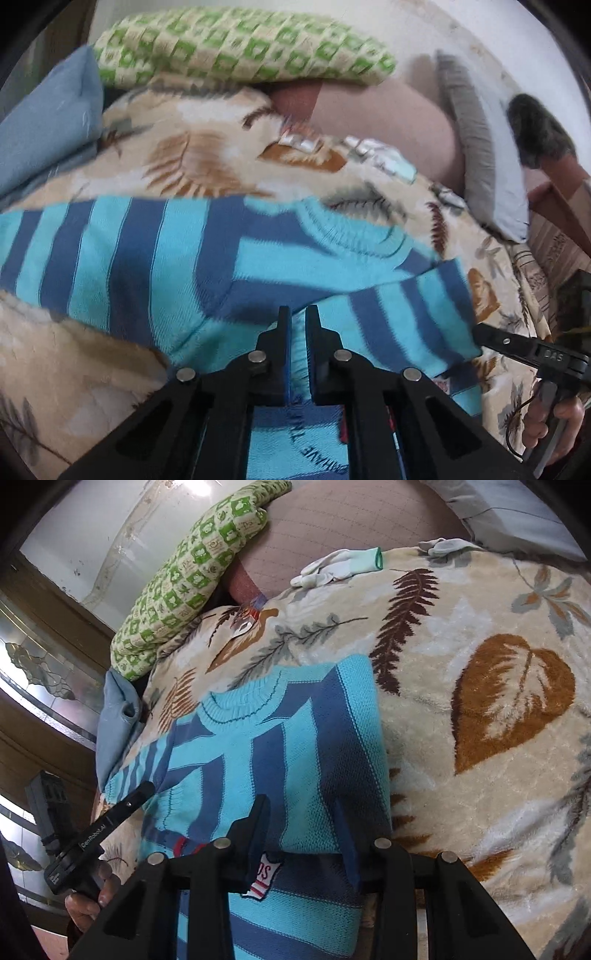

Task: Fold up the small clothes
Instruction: 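Grasp the other sleeve cuff with the left gripper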

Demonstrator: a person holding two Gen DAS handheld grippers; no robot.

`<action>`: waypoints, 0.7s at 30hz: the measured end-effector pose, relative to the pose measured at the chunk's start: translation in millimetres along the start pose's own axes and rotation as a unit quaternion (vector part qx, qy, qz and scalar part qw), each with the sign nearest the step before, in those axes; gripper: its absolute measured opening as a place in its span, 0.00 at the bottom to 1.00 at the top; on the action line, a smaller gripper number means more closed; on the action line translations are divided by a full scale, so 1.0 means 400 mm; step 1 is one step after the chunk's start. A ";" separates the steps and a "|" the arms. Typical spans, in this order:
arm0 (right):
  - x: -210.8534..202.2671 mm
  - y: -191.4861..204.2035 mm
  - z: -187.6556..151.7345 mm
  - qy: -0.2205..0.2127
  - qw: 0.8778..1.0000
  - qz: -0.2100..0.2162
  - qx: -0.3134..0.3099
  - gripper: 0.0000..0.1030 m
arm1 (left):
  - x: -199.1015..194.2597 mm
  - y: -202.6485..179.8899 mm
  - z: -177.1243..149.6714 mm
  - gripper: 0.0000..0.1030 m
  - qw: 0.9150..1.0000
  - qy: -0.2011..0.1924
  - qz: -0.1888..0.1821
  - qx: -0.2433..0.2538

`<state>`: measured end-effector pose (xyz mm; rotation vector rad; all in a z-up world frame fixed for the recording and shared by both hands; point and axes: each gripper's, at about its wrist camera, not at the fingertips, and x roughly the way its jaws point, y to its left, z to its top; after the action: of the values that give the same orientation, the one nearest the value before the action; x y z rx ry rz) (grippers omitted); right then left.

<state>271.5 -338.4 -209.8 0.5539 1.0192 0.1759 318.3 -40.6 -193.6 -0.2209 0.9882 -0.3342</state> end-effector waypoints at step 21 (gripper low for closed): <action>-0.013 -0.015 0.003 -0.018 1.000 -0.021 0.005 0.37 | 0.065 -0.023 -0.014 0.17 0.998 0.024 -0.049 -0.025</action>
<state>269.1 -346.1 -208.6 0.5428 0.9964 0.1241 325.1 -58.9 -213.9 -0.3093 1.0364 -0.4055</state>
